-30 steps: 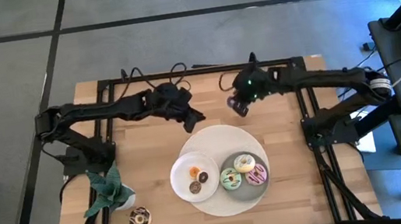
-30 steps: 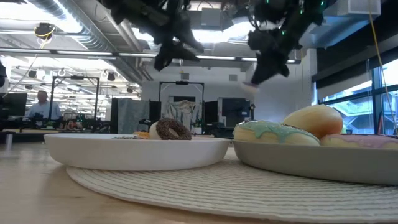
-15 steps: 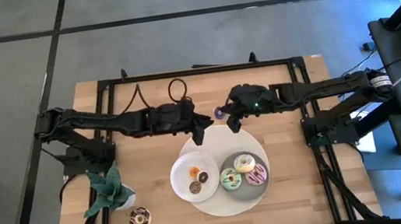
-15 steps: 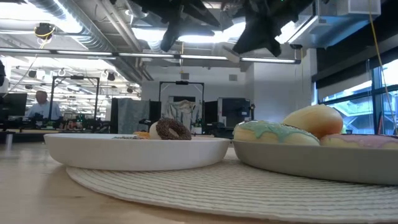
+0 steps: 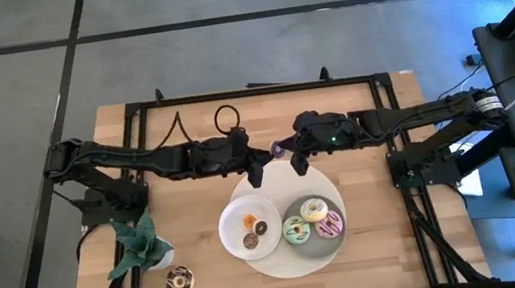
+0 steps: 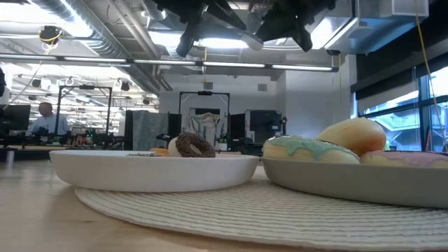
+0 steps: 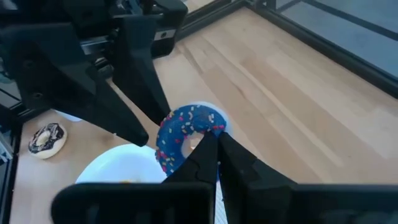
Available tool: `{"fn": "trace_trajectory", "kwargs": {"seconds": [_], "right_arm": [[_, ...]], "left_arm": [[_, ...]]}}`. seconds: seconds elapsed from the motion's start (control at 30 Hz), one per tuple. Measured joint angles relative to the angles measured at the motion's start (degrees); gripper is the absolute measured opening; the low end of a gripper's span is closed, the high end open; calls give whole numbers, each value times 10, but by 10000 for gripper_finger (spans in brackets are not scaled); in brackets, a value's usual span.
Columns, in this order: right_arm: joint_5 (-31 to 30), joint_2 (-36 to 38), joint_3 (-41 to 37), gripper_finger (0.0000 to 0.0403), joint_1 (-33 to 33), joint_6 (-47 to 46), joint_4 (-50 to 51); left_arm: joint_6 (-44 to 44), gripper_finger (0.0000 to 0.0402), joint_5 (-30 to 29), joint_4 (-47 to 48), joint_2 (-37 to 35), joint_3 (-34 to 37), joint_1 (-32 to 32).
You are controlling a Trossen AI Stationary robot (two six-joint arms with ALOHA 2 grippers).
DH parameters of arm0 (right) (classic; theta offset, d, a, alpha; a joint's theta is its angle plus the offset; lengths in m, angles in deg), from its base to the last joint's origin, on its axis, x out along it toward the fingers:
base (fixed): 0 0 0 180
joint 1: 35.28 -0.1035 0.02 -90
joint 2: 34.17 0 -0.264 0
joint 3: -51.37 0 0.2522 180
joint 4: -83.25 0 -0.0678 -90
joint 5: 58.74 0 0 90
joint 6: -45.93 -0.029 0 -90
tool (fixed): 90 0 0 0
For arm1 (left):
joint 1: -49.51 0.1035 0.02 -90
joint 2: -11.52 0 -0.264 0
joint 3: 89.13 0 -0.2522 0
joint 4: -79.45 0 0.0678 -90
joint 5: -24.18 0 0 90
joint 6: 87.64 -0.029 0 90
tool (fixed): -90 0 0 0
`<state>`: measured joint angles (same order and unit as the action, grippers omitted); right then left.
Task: Pick & Place donuts
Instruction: Put the small blue donut on the white plate
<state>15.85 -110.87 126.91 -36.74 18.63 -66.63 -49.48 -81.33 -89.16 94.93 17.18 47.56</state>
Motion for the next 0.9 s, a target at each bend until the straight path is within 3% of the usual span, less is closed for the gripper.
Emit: {"fn": "trace_trajectory", "kwargs": {"seconds": [0.17,0.6,0.9], "right_arm": [[0,0,0,9,0,-5,1],[-1,0,0,9,0,-7,1],[0,0,0,9,0,-7,-6]], "left_arm": [[5,94,-8,0,0,0,0],[26,191,-16,0,0,0,2],[26,219,-16,0,0,0,2]]}}
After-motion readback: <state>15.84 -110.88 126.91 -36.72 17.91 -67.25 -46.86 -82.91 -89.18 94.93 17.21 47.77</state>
